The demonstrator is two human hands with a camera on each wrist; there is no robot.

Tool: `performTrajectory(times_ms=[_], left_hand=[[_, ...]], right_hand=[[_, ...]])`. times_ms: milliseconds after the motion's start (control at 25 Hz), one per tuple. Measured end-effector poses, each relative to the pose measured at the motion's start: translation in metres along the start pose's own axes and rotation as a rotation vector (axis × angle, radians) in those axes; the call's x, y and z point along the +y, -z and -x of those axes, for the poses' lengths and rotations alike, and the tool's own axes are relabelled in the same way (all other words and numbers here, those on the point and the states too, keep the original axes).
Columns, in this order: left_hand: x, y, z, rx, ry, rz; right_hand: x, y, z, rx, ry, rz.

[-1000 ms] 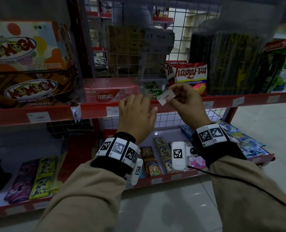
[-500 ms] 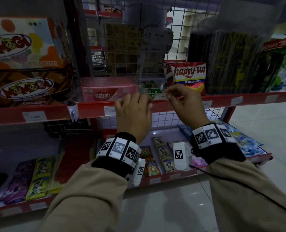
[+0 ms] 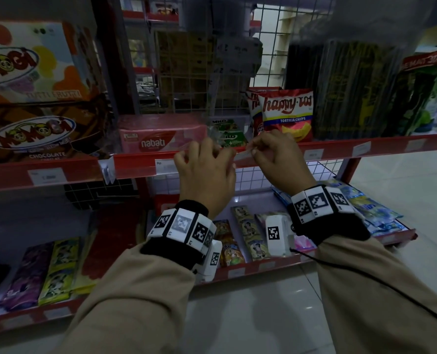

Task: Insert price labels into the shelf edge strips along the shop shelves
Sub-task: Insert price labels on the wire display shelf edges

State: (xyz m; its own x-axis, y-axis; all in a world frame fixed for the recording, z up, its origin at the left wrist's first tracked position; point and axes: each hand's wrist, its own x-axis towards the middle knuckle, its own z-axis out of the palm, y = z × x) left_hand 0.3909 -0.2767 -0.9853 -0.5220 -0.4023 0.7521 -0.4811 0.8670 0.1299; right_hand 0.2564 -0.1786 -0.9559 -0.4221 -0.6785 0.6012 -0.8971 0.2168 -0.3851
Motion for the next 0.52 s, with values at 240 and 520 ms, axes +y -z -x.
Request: performTrajectory(times_ms=[240,520], left_hand=[[0.0015,-0.003,-0.0008,0.003,0.002,-0.05],[0.0004,-0.0014,-0.0033,-0.032,0.015,-0.047]], right_hand=[[0.0019,0.0041,0.0012,-0.057,0.034,0.139],[0.003,0.0019,0.0018,-0.068,0.072,0.18]])
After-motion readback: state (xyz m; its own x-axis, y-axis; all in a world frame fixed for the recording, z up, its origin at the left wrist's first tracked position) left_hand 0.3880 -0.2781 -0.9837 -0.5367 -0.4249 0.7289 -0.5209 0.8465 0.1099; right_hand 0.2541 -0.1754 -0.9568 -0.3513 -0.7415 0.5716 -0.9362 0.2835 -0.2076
